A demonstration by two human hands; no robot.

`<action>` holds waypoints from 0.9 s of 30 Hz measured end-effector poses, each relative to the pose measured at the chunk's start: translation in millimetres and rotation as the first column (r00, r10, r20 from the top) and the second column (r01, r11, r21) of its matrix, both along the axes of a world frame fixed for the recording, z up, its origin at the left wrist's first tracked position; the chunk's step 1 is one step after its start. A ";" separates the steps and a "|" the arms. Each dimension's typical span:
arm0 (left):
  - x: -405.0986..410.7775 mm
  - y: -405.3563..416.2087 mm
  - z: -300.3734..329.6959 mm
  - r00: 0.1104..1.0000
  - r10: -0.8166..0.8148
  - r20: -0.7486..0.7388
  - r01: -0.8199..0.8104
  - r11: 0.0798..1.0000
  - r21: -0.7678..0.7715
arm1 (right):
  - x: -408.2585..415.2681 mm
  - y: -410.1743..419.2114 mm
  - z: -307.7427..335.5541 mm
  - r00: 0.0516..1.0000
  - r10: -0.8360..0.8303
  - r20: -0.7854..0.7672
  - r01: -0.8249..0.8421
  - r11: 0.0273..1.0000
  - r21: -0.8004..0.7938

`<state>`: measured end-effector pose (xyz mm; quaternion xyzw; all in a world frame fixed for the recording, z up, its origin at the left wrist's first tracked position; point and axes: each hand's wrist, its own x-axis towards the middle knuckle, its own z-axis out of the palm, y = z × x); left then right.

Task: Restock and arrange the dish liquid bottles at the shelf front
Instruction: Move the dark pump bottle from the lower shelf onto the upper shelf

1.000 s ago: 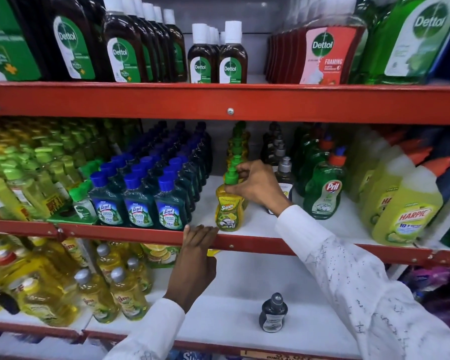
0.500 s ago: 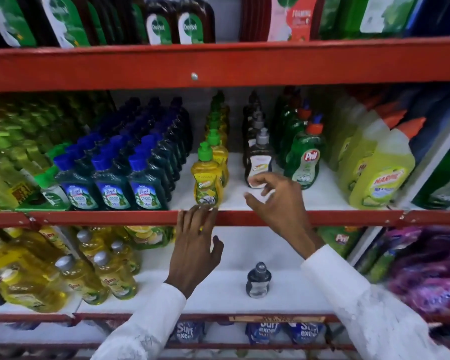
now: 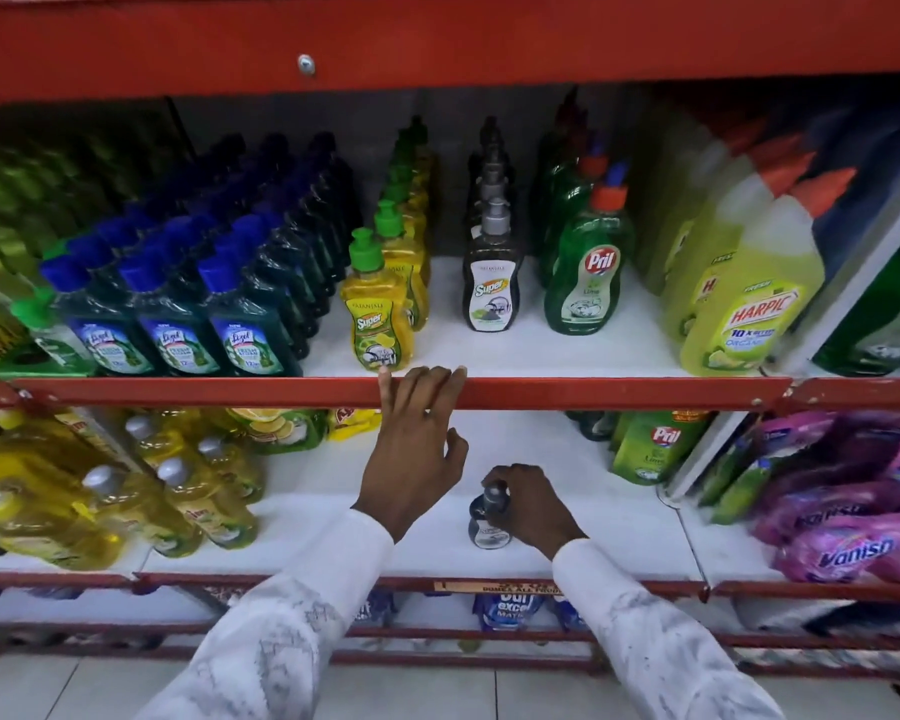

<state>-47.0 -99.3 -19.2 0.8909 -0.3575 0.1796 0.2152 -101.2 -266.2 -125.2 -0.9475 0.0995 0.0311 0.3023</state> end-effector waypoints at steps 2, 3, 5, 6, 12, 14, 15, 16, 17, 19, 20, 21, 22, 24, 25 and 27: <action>-0.7 0.5 2.4 1.000 0.004 -0.020 -0.004 1.000 -0.003 | 1.1 -1.6 5.5 1.000 -0.006 -0.003 0.006 1.000 -0.003; -0.7 1.0 4.0 1.000 0.002 -0.028 -0.002 1.000 -0.006 | 0.1 -3.0 11.3 1.000 -0.014 0.001 0.014 1.000 -0.009; -1.2 1.6 6.8 0.999 -0.003 -0.037 0.002 1.000 -0.015 | -5.8 -6.0 30.2 0.998 -0.037 0.045 0.037 0.999 0.001; -1.4 1.8 7.5 0.999 -0.006 -0.037 0.005 1.000 -0.019 | -9.5 -7.1 43.8 0.995 -0.044 0.084 0.043 0.999 0.016; -0.5 -0.9 5.3 0.999 -0.015 -0.051 0.011 0.997 -0.083 | -35.3 -9.7 176.7 0.943 -0.115 0.313 0.064 0.984 0.169; -0.5 -1.4 3.5 0.998 -0.016 -0.054 0.010 0.994 -0.110 | -40.6 -10.8 217.7 0.910 -0.144 0.390 0.073 0.979 0.191; -0.5 -1.8 3.3 0.998 -0.014 -0.060 0.007 0.993 -0.119 | -40.9 -11.7 235.1 0.890 -0.159 0.428 0.079 0.977 0.199; -0.6 -1.9 3.8 0.998 -0.010 -0.069 0.002 0.992 -0.123 | -38.9 -12.1 250.1 0.871 -0.170 0.461 0.081 0.975 0.206; -0.3 -2.2 4.8 0.997 -0.009 -0.081 -0.001 0.992 -0.123 | -35.2 -12.6 263.3 0.855 -0.175 0.488 0.078 0.974 0.212; 0.0 -2.2 6.0 0.995 -0.013 -0.103 0.000 0.992 -0.126 | -23.5 -13.4 281.7 0.830 -0.182 0.527 0.076 0.974 0.216; 0.1 -1.7 6.4 0.994 -0.017 -0.108 0.003 0.992 -0.128 | -16.4 -13.7 288.2 0.821 -0.186 0.540 0.083 0.974 0.210; 0.1 -1.3 7.0 0.994 -0.017 -0.111 0.003 0.992 -0.130 | -8.0 -14.4 292.6 0.814 -0.193 0.547 0.094 0.975 0.204; 0.4 -0.9 7.3 0.993 -0.017 -0.114 0.002 0.991 -0.131 | 1.5 -14.7 295.2 0.811 -0.199 0.550 0.107 0.975 0.195; 1.0 -0.2 7.0 0.992 -0.025 -0.124 0.008 0.990 -0.138 | 19.9 -14.6 295.0 0.821 -0.204 0.533 0.125 0.976 0.181; 1.3 0.7 7.0 0.991 -0.033 -0.133 0.014 0.990 -0.143 | 29.0 -14.8 292.3 0.830 -0.200 0.520 0.128 0.977 0.172; 2.2 2.5 8.6 0.987 -0.052 -0.149 0.031 0.990 -0.140 | 44.1 -14.7 284.5 0.850 -0.201 0.488 0.142 0.978 0.155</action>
